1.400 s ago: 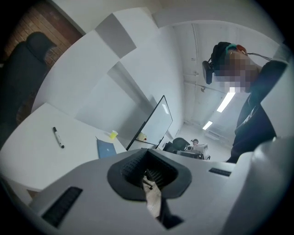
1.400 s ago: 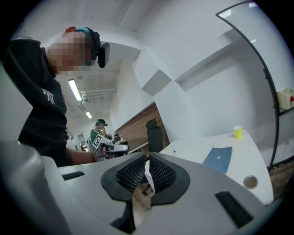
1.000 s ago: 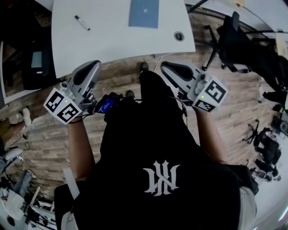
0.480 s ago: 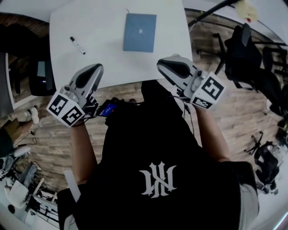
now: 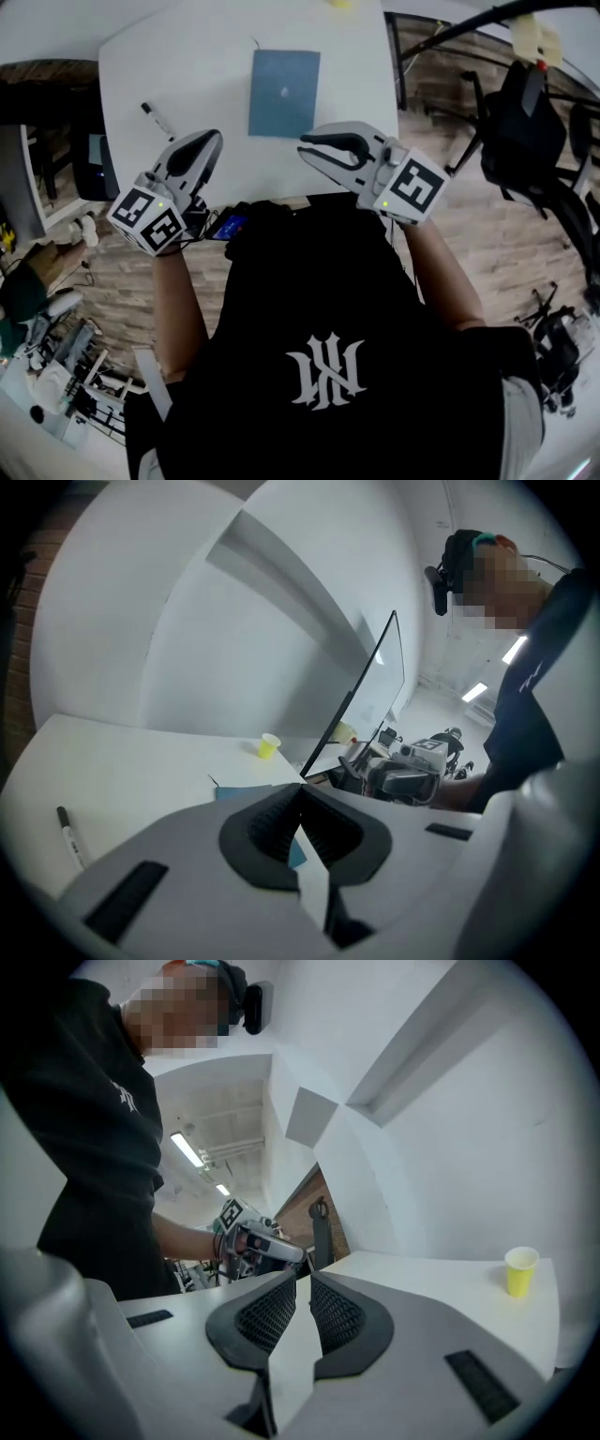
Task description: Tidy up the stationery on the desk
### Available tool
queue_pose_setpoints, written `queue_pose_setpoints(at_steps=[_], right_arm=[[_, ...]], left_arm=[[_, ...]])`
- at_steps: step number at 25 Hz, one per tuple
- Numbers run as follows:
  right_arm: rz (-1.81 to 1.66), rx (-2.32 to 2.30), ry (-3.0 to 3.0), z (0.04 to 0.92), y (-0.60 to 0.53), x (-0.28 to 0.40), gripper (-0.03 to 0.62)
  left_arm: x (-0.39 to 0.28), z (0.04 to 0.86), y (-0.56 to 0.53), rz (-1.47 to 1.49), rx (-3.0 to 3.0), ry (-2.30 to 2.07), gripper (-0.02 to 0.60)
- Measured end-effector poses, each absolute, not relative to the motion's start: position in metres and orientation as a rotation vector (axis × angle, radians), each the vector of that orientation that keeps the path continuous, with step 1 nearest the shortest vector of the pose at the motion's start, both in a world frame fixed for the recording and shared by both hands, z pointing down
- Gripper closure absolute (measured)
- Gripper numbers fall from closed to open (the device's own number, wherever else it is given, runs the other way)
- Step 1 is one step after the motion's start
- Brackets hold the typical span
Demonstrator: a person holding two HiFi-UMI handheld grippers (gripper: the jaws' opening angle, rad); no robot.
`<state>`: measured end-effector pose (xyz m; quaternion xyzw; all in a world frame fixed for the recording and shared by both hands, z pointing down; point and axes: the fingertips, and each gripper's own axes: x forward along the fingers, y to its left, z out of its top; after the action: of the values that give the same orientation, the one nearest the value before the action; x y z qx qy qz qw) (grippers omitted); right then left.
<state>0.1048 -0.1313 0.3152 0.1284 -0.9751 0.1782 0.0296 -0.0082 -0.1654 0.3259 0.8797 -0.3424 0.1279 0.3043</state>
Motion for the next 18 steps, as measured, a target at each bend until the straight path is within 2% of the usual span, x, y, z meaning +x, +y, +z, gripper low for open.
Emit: queue_pose_setpoints(at_steps=[6, 11, 18], right_arm=[[0.603, 0.473, -2.968, 0.339, -0.162, 0.105, 0.54], [0.675, 0.628, -2.875, 0.362, -0.195, 0.119, 0.459], [0.867, 0.866, -2.695, 0.409, -0.238, 0.125, 0.442]], left_arm=[[0.004, 0.351, -0.191, 0.441, 2.313, -0.86, 0.58], [0.014, 0.372, -0.214, 0.463, 2.287, -0.828, 0.58], [0.011, 0.422, -0.233, 0.483, 2.207, -0.734, 0.578]])
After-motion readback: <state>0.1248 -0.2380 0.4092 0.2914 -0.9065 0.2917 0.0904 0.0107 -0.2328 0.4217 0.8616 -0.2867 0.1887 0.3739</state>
